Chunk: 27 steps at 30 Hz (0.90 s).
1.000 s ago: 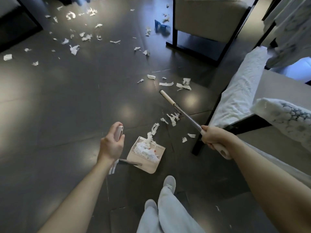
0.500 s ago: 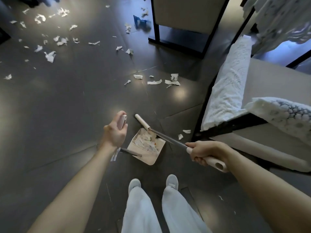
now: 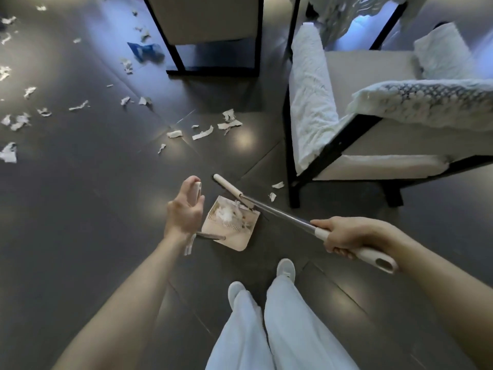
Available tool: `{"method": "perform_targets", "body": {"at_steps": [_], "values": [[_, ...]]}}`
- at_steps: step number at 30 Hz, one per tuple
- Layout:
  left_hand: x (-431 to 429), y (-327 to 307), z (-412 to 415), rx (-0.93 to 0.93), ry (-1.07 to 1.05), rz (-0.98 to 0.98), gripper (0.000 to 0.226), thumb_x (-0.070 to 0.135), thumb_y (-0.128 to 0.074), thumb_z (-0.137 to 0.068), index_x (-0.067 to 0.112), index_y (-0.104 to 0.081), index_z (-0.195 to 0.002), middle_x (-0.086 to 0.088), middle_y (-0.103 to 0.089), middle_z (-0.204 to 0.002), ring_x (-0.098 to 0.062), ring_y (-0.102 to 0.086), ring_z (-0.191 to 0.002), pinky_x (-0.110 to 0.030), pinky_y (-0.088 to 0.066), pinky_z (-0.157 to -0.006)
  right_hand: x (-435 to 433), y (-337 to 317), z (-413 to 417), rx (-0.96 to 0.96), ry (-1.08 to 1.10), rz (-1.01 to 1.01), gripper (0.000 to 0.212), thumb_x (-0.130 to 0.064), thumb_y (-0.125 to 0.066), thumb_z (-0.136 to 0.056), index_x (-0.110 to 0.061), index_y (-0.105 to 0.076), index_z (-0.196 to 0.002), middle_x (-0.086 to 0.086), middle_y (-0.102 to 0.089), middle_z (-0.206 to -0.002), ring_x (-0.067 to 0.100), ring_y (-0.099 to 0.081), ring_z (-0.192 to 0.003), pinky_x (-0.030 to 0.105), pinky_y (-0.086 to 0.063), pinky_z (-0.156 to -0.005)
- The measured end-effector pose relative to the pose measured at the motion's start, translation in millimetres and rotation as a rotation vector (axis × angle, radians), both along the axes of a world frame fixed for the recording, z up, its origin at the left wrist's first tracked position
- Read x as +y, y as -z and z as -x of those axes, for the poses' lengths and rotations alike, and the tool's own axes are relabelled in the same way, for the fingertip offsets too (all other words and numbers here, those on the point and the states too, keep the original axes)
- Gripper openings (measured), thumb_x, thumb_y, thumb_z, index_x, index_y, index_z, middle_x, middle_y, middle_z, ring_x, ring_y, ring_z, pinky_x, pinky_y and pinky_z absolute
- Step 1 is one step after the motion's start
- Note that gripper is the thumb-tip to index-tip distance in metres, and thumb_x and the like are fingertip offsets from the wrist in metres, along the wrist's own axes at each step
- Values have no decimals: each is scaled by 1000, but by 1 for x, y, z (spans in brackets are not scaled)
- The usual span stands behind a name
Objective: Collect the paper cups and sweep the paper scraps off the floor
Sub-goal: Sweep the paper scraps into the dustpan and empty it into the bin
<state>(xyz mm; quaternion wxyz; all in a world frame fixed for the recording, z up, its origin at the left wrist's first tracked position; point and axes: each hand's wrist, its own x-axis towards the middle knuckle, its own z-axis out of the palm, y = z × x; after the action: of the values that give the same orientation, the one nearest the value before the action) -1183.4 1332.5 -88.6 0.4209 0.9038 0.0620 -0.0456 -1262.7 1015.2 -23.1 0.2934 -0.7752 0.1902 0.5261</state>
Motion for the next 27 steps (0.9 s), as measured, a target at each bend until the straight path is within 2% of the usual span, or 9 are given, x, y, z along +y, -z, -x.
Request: {"method": "perform_targets", "body": {"at_steps": [3, 12, 14, 17, 18, 21, 23, 25, 27], "values": [[-9, -2, -10, 7, 54, 1, 35, 18, -62, -86, 36, -54, -116, 6, -64, -90, -24, -64, -85, -27, -44, -74, -10, -3, 3, -53, 60, 29, 79, -1, -51, -82, -33, -25, -150, 6, -60, -66, 10, -50, -40, 20, -43, -41], [-52, 5, -53, 36, 203, 9, 38, 17, -62, -89, 43, -51, -114, 12, -64, -94, -7, -60, -88, -17, -42, -78, -35, 29, -34, -92, 147, 167, 75, -6, -49, -84, -28, -23, -151, 8, -61, -89, 17, -57, -59, 27, -50, -50], [-62, 8, -63, 44, 207, 15, 40, 18, -61, -89, 49, -48, -111, 11, -65, -96, -8, -60, -87, -20, -42, -80, -36, 44, -39, -94, 92, 211, 73, -9, -46, -86, -26, -20, -152, 7, -58, -103, 17, -58, -66, 31, -52, -58], [-73, 11, -73, 19, 178, 13, 40, 19, -62, -88, 50, -47, -109, 10, -64, -92, -12, -60, -83, -20, -41, -76, -28, 62, -39, -63, 65, 173, 76, -9, -44, -85, -26, -15, -153, 10, -52, -131, 11, -51, -61, 24, -46, -50], [-76, 12, -74, 9, 170, 16, 39, 19, -62, -88, 49, -48, -108, 9, -64, -91, -13, -60, -82, -21, -41, -75, -23, 66, -36, -49, 100, 136, 79, -7, -46, -82, -28, -16, -153, 9, -54, -127, 10, -52, -56, 21, -44, -45], [-77, 11, -77, 6, 157, 13, 35, 19, -61, -88, 42, -52, -112, 7, -63, -92, -19, -62, -84, -24, -43, -75, -8, 68, -25, 38, 290, 11, 82, -5, -50, -80, -35, -21, -150, 7, -63, -88, 8, -52, -42, 20, -44, -42], [-74, 9, -79, 16, 130, 7, 35, 20, -61, -88, 40, -53, -115, 5, -64, -94, -23, -62, -88, -28, -47, -78, 2, 63, -19, 78, 292, -51, 80, -3, -51, -80, -37, -26, -148, 7, -62, -83, 9, -52, -47, 23, -45, -46], [-70, 6, -77, 12, 124, -4, 34, 22, -60, -89, 41, -52, -115, 6, -65, -95, -23, -63, -90, -28, -46, -79, 12, 55, -16, 73, 205, -72, 77, -4, -51, -79, -36, -30, -146, 6, -61, -83, 11, -53, -53, 26, -48, -52], [-60, 1, -72, -3, 91, -18, 31, 23, -59, -89, 42, -51, -113, 2, -67, -95, -25, -63, -89, -30, -47, -78, 23, 49, -19, 64, 157, -80, 71, -7, -50, -82, -35, -31, -144, 5, -61, -79, 10, -54, -52, 24, -50, -49]]}}
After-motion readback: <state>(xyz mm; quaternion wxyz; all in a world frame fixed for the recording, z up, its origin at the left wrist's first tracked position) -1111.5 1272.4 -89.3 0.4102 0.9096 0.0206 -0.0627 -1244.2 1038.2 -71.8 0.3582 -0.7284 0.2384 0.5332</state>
